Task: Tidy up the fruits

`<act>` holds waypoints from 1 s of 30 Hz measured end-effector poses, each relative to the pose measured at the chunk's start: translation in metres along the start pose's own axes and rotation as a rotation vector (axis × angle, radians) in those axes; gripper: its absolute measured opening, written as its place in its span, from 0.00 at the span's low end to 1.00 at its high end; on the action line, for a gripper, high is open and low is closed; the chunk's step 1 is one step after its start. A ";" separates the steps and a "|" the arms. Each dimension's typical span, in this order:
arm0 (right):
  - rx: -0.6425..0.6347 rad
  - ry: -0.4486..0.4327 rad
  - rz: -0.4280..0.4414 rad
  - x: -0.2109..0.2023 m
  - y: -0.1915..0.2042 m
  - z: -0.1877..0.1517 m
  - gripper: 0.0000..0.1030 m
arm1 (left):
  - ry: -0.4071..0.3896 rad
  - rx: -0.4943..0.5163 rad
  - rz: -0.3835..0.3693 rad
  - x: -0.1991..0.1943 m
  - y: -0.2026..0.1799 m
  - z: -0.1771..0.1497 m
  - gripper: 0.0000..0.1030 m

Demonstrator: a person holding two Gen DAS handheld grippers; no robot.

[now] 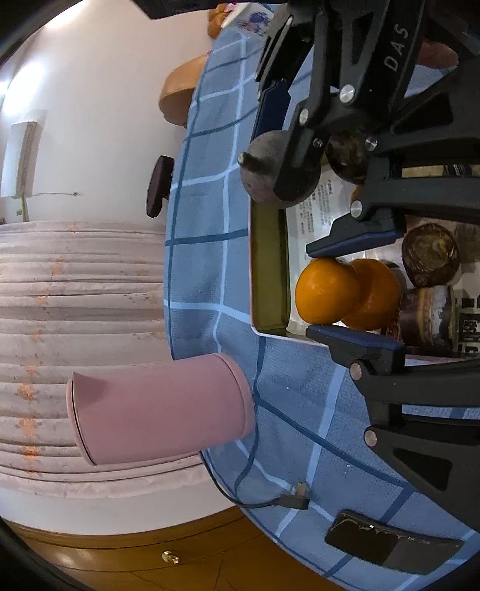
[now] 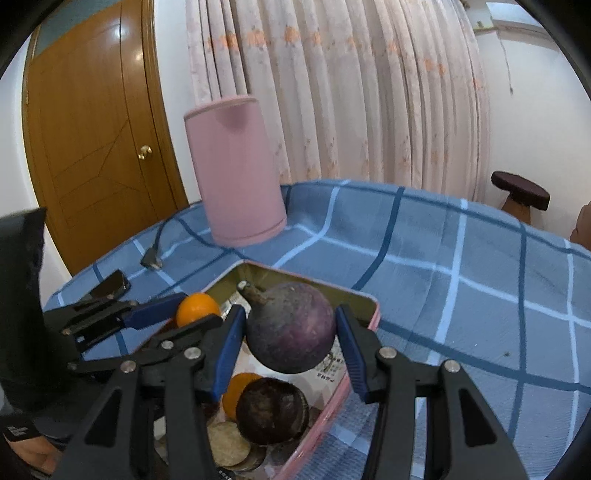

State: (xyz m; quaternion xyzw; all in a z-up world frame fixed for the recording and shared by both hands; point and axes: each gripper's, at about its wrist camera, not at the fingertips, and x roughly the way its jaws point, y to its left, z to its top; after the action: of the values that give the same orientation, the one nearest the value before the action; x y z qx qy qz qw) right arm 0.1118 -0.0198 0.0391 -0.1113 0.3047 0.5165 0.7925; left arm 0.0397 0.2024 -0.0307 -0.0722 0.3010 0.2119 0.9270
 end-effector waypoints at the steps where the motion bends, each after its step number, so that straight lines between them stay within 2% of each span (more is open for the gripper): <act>1: 0.011 0.011 0.013 0.002 -0.002 0.000 0.51 | 0.001 0.002 -0.001 0.000 0.000 0.000 0.38; 5: 0.025 0.069 0.083 0.011 -0.002 0.001 0.53 | 0.002 0.042 -0.009 -0.002 -0.006 -0.001 0.38; 8: 0.018 0.067 0.085 0.008 0.001 0.000 0.69 | 0.000 0.039 -0.023 -0.005 -0.010 -0.003 0.39; 12: 0.009 0.056 0.077 0.001 0.002 -0.001 0.70 | 0.004 0.043 -0.034 -0.007 -0.012 -0.002 0.39; 13: 0.013 0.045 0.076 -0.003 0.001 -0.001 0.71 | 0.004 0.042 -0.044 -0.008 -0.012 -0.001 0.41; 15: 0.019 0.022 0.071 -0.011 0.001 -0.001 0.77 | -0.005 0.042 -0.056 -0.011 -0.014 -0.001 0.50; 17: 0.023 -0.005 0.066 -0.021 0.001 -0.001 0.78 | -0.023 0.044 -0.057 -0.017 -0.017 -0.001 0.60; 23: 0.050 -0.092 0.022 -0.063 -0.008 -0.004 0.89 | -0.047 0.043 -0.065 -0.033 -0.017 -0.001 0.60; 26: 0.066 -0.126 -0.029 -0.082 -0.013 -0.008 0.95 | -0.060 0.031 -0.070 -0.042 -0.016 -0.002 0.60; 30: 0.076 -0.147 -0.084 -0.101 -0.016 -0.016 0.98 | -0.079 0.029 -0.080 -0.054 -0.018 -0.001 0.60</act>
State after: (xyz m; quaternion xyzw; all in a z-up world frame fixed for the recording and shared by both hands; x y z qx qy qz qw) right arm 0.0920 -0.1110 0.0847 -0.0558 0.2603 0.4775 0.8373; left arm 0.0075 0.1669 0.0000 -0.0623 0.2642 0.1728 0.9468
